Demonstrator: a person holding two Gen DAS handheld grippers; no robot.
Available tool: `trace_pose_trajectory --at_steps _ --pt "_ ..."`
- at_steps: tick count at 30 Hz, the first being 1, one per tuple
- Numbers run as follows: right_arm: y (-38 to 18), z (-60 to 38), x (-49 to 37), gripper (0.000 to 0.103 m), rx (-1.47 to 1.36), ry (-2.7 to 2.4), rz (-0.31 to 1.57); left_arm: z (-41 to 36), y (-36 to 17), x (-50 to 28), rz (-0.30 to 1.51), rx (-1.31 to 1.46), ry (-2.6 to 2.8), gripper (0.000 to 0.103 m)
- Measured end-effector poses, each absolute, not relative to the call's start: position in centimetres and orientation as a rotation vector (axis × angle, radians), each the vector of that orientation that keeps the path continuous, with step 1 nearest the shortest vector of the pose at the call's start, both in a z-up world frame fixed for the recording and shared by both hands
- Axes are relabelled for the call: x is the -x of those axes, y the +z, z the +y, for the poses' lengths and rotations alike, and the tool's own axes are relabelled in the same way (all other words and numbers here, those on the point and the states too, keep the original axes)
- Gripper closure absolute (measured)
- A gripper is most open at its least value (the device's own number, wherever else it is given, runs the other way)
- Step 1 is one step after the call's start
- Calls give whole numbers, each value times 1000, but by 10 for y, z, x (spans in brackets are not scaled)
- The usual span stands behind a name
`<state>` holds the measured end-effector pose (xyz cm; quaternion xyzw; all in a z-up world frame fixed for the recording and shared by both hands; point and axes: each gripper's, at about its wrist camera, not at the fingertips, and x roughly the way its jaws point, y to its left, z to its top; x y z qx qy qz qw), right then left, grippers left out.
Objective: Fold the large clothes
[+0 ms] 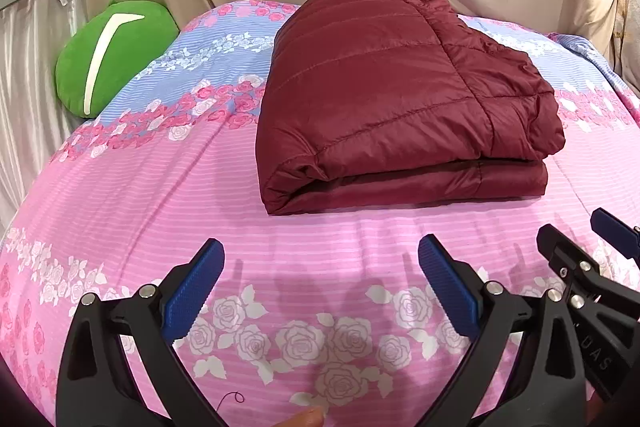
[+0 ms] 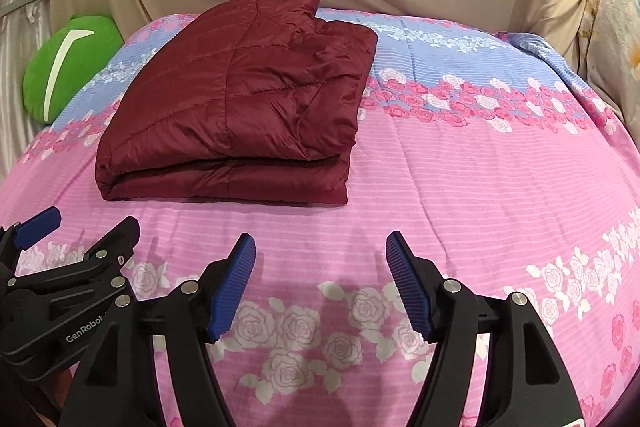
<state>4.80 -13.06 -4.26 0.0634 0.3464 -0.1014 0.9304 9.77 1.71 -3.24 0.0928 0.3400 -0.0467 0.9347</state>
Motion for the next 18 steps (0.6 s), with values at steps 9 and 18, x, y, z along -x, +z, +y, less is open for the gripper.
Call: trace_pose_trajectory --at_steps 9,18 --pt "-43 -122 -49 37 -124 -217 716 19 -34 -100 700 -185 -61 7" --pt "-44 -120 -49 37 -126 -227 721 19 -35 -99 697 -181 -54 8"
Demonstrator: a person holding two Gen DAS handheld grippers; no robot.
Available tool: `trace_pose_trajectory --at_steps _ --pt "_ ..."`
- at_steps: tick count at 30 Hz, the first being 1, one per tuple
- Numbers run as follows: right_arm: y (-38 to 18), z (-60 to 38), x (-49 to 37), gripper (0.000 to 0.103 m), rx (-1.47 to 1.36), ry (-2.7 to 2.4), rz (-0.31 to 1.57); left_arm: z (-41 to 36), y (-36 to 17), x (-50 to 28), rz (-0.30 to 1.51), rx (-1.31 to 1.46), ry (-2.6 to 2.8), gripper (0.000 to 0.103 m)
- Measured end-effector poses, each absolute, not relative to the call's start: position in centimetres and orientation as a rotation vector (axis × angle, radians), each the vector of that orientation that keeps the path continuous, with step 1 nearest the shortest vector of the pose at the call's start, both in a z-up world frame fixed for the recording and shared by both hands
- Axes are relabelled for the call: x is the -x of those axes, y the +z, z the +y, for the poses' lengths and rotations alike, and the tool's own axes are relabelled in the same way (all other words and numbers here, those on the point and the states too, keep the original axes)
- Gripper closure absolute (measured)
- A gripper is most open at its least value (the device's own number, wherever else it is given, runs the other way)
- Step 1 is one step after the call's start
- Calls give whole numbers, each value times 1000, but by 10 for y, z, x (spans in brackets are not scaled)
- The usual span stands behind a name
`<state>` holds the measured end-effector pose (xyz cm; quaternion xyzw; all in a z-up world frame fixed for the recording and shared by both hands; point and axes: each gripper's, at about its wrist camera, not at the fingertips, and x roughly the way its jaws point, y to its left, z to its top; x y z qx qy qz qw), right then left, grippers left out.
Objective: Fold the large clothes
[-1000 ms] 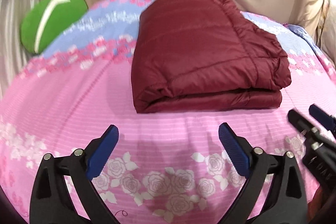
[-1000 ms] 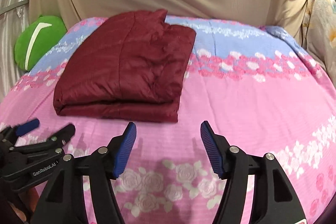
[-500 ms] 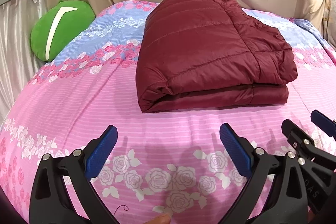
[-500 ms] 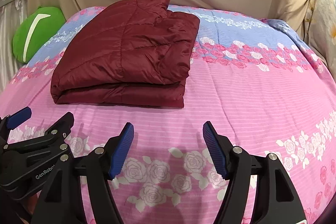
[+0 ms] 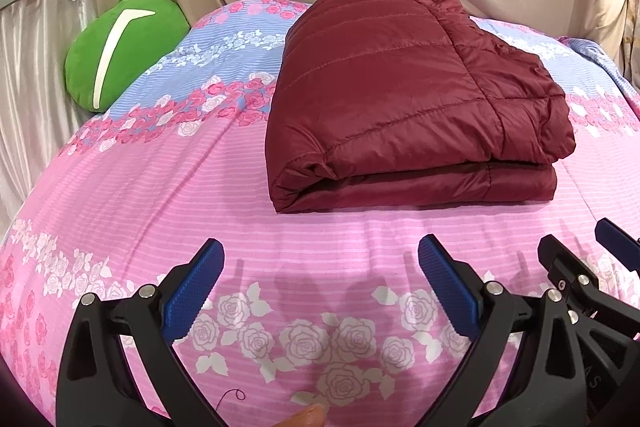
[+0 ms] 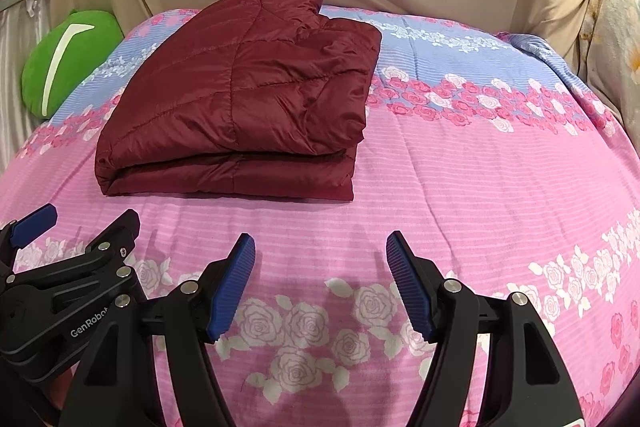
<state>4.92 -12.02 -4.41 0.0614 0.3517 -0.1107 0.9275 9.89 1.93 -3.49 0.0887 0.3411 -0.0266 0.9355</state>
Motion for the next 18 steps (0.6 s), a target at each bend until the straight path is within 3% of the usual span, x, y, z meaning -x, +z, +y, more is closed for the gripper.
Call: trace_pose_trajectory --at_steps 18 --pt "-42 -117 -48 37 -115 -235 712 20 -35 -100 698 -172 -44 8"
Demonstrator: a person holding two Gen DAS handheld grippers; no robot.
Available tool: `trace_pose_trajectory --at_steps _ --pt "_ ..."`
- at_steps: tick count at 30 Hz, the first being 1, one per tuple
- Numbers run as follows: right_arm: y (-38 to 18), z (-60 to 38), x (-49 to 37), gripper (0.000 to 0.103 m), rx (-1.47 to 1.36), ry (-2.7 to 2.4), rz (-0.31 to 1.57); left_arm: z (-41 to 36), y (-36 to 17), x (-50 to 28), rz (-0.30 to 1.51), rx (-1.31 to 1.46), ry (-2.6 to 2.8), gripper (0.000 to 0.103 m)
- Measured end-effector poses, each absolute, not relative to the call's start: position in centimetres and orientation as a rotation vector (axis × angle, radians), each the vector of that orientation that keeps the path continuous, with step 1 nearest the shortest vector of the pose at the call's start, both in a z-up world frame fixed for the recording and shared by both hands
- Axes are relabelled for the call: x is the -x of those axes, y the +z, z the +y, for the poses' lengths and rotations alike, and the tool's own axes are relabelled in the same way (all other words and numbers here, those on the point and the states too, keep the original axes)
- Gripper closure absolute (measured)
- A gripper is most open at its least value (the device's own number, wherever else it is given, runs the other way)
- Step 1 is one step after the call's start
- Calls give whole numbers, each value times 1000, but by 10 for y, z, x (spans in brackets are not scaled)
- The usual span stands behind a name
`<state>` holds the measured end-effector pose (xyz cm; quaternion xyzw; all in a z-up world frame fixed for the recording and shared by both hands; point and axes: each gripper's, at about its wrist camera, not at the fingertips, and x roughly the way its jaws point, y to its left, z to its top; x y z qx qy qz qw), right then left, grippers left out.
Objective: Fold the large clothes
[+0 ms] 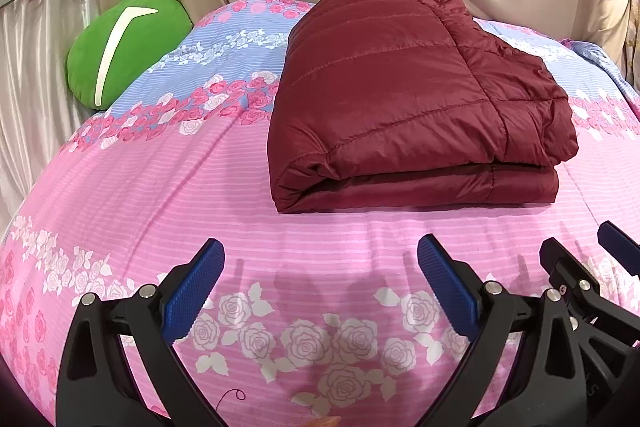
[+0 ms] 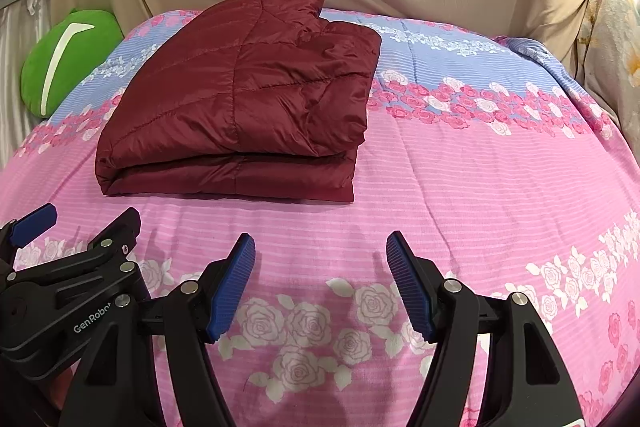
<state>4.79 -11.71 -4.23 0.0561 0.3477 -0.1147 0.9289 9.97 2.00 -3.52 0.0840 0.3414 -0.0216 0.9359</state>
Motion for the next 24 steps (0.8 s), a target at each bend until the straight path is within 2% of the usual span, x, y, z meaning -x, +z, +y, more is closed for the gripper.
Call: trace_pose_trajectory --at_steps 15,20,24 --pt "-39 -114 -46 37 -110 -251 703 16 -34 -99 699 -168 -50 9" --pt "-39 -112 -47 37 -101 -255 704 12 -35 -97 686 -190 -49 17" --pt "-38 -111 -47 37 -94 -259 701 13 -35 -98 691 -187 -49 17"
